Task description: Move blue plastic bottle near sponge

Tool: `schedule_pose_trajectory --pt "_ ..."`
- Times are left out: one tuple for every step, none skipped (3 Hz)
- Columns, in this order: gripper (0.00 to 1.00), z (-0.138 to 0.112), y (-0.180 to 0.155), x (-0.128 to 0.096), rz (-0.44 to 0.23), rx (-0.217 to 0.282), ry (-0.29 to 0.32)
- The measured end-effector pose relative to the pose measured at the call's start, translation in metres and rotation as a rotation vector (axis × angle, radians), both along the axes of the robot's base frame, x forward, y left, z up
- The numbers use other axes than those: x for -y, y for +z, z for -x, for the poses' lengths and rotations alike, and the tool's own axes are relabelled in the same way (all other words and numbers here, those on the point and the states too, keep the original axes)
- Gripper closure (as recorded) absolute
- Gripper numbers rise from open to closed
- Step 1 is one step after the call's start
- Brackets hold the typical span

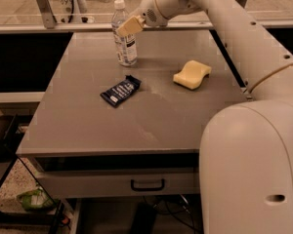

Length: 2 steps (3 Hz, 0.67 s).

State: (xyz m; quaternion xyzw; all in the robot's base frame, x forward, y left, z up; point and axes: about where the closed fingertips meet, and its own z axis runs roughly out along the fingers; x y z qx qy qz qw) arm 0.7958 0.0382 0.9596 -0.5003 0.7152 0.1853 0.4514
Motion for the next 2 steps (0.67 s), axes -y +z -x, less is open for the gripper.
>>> schedule_pose_trajectory --pt "0.98 -0.003 0.002 0.023 0.01 0.003 -0.066" --pt "1.0 0.002 0.003 0.057 0.03 0.0 -0.161"
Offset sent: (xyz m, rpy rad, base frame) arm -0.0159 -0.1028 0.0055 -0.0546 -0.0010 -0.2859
